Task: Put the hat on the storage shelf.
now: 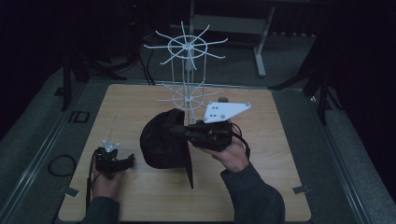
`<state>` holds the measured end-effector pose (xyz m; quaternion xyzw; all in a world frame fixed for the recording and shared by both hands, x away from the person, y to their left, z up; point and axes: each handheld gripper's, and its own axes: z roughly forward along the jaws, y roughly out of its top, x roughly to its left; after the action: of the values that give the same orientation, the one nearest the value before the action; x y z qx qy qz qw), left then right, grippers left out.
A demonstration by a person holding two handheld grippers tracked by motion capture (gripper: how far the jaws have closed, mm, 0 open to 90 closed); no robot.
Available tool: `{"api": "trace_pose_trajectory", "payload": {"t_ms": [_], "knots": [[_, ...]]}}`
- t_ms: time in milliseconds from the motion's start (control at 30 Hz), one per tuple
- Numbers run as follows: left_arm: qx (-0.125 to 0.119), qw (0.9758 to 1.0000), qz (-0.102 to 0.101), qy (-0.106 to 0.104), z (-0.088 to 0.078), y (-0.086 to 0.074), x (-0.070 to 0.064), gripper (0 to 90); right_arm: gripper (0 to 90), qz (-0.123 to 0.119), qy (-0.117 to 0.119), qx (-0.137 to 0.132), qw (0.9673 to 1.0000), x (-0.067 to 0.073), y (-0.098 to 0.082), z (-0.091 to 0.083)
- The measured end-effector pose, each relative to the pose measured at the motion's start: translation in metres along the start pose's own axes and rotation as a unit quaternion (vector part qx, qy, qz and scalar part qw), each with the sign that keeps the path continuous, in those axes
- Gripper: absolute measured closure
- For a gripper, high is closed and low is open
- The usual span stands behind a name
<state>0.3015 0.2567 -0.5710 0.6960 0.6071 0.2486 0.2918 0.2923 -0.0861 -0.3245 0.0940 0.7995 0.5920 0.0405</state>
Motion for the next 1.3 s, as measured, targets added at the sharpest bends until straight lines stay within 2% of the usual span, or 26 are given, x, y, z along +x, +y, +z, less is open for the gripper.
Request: {"api": "trace_pose_trajectory", "payload": {"t_ms": [700, 1300], "knots": [[-0.001, 1.0, -0.001, 0.0, 0.0, 0.0, 0.0, 14.6, 88.0, -0.022, 0.01, -0.008, 0.9997, -0.013, 0.024, 0.009], [0.002, 1.0, 0.001, -0.001, 0.0, 0.0, 0.0, 14.6, 88.1, -0.057, 0.016, -0.036, 0.9976, -0.012, 0.066, 0.012]]}}
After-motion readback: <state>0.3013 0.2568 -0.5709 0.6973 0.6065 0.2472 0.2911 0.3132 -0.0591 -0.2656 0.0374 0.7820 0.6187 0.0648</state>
